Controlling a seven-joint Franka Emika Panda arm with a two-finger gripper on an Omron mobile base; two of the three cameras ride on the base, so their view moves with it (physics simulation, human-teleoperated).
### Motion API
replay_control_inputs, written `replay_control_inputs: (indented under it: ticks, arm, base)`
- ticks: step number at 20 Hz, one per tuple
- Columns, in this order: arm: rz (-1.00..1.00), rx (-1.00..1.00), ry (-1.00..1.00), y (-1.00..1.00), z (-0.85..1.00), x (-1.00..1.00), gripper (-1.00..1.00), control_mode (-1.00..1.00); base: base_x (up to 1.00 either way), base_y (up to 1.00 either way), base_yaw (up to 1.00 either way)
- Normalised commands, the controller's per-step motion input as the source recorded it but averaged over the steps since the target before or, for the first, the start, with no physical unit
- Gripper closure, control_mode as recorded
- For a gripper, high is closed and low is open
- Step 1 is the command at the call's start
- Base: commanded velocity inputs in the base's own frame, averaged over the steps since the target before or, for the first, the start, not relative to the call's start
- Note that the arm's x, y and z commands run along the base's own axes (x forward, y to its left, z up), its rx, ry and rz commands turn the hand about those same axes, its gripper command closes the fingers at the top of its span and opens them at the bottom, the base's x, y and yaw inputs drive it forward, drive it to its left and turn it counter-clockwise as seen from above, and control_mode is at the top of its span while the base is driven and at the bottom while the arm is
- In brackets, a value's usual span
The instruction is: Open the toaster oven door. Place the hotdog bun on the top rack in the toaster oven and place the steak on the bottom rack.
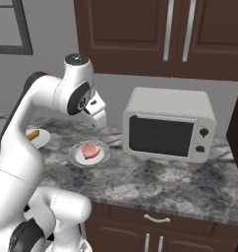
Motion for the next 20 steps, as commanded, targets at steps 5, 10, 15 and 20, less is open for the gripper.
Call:
replay_control_inputs:
  ticks: [5, 10, 15, 20]
  arm:
    - [-0.14, 0.13, -0.03, -0.46, -0.02, -0.02, -1.0, -1.0]
    - [-0.12, 0.09, -0.02, -0.37, -0.05, 0.03, -1.0, -1.0]
    - [-0.07, 0.12, 0.0, -0.35, -0.03, 0.04, -1.0, -1.0]
    - [-0.03, 0.11, -0.01, -0.37, -0.01, 0.04, -1.0, -1.0]
  base:
    - [0.0, 0.0, 0.0]
    - [0.0, 0.0, 0.0]
    - [0.0, 0.0, 0.0]
    - [0.0, 0.0, 0.0]
